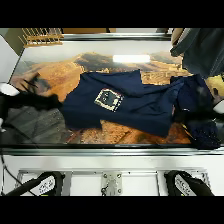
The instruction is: Fold the clothes and pants, and hang the long-sleeved shirts on hangers.
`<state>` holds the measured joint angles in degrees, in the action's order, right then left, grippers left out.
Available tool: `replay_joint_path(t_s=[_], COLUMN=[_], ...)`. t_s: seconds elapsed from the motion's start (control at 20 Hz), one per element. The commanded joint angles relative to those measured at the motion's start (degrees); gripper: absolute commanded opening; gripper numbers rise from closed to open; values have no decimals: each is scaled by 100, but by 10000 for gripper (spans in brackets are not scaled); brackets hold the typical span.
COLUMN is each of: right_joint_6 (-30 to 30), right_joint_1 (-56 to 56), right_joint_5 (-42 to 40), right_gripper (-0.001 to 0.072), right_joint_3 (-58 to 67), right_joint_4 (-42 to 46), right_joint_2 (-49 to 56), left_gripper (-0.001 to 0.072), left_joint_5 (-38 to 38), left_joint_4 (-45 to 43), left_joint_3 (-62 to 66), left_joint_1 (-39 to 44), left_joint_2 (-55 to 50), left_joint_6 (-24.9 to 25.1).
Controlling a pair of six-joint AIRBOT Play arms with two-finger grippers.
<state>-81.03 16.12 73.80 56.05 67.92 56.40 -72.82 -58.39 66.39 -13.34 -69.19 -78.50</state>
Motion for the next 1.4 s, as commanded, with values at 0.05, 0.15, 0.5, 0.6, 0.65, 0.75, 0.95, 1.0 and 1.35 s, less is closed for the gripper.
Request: replay_joint_path(t_s=[0.05,0.15,0.5,0.6,0.65,0.75,0.95,1.0,1.35], right_joint_6=[-236,-236,-234,-234,-236,-275,-485,-529,-577], right_joint_1=[-4,-4,-2,-4,-2,-2,-4,-4,-28], right_joint_5=[142,101,-498,-546,-549,-544,-535,-490,304], right_gripper=[11,11,10,10,10,9,8,8,9], right_joint_3=[2662,3630,4660,4660,4660,4660,4660,4660,4658], right_joint_4=[-33,-118,-103,-61,-26,50,42,42,-232], right_joint_2=[-197,-313,-1443,-1735,-1840,-1954,-1788,-1652,789], left_gripper=[13,14,13,13,13,13,13,13,13], left_joint_5=[-153,48,400,391,387,376,-85,-247,275], left_joint_4=[4,-4,-11,-9,-9,-7,170,317,133], left_joint_3=[1467,1915,3206,3486,3600,3812,4065,4052,2579], left_joint_1=[-72,57,420,315,227,-15,-623,-732,199], left_joint_2=[1438,2074,3425,3622,3679,3700,3217,2979,824], left_joint_6=[-557,-756,-1228,-1351,-1397,-1397,-1491,-1491,-1296])
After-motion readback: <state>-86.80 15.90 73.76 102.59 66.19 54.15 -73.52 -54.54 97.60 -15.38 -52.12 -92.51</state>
